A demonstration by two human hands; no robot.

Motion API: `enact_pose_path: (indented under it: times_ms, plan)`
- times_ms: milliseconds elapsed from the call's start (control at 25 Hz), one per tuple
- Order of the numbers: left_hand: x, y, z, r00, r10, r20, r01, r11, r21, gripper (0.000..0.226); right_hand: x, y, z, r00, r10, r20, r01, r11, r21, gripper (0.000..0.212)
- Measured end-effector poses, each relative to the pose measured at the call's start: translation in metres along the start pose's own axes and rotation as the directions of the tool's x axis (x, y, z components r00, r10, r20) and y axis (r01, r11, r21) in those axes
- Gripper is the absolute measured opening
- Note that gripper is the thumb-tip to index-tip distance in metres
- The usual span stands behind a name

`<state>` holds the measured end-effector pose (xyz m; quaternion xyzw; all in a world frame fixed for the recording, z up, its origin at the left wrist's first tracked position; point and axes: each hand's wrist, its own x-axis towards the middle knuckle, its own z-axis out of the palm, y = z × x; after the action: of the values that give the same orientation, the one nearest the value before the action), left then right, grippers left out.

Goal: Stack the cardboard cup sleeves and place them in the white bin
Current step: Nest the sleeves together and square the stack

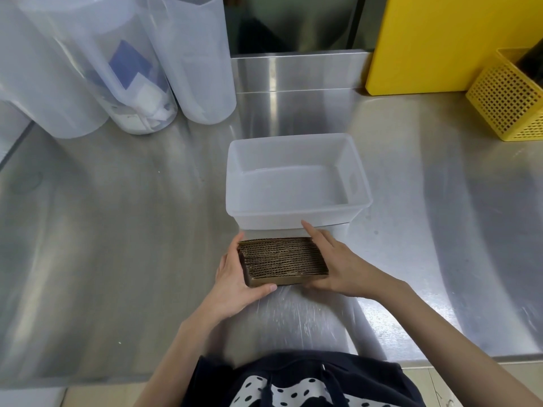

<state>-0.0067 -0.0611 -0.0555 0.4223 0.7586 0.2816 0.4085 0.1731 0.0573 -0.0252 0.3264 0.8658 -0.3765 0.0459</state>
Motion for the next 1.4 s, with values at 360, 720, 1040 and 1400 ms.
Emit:
enact_pose_path:
  times_ms: [360,720,1040,1400]
  plan:
    - [0.0,0.005,0.002,1.0,-0.022,0.019,0.022,1.0,0.001,0.116,-0.019,0.022,0.016,0.989,0.116,-0.093,-0.083,0.949,0.303,0.084]
    - [-0.002,0.005,0.002,0.996,-0.018,0.086,0.016,0.999,0.033,0.105,-0.008,0.015,0.034,0.977,0.052,-0.208,0.022,0.941,0.338,0.088]
    - [-0.004,0.0,-0.011,0.995,0.096,-0.009,-0.096,0.995,0.015,0.057,-0.006,0.018,0.028,0.973,0.065,-0.223,0.0,0.96,0.278,0.076]
    - [0.002,0.002,-0.001,0.997,0.081,-0.008,-0.077,0.973,0.216,0.079,-0.008,0.014,0.028,0.986,0.003,-0.167,0.027,0.984,0.179,0.084]
